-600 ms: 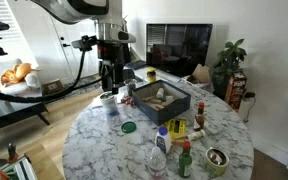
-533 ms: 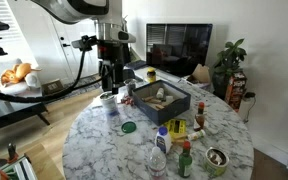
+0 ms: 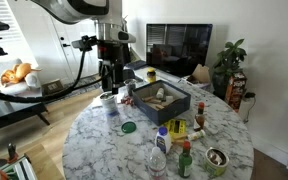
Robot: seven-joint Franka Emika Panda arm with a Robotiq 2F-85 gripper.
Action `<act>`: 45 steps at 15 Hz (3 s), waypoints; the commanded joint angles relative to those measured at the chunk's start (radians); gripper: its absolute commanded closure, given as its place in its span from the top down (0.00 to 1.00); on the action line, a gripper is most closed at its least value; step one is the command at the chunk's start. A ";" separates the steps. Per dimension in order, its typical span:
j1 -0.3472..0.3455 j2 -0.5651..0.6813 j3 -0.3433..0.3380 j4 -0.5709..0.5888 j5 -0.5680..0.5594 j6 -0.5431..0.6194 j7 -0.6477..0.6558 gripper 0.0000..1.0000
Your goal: Put the silver and the plastic cups upside down on the table
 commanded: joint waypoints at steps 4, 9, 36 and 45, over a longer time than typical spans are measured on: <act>0.104 0.109 0.090 0.049 0.126 0.046 0.164 1.00; 0.208 0.308 0.221 0.171 0.177 0.201 0.470 1.00; 0.363 0.698 0.132 0.367 0.125 0.576 0.670 0.60; 0.391 0.755 0.117 0.400 0.114 0.577 0.668 0.47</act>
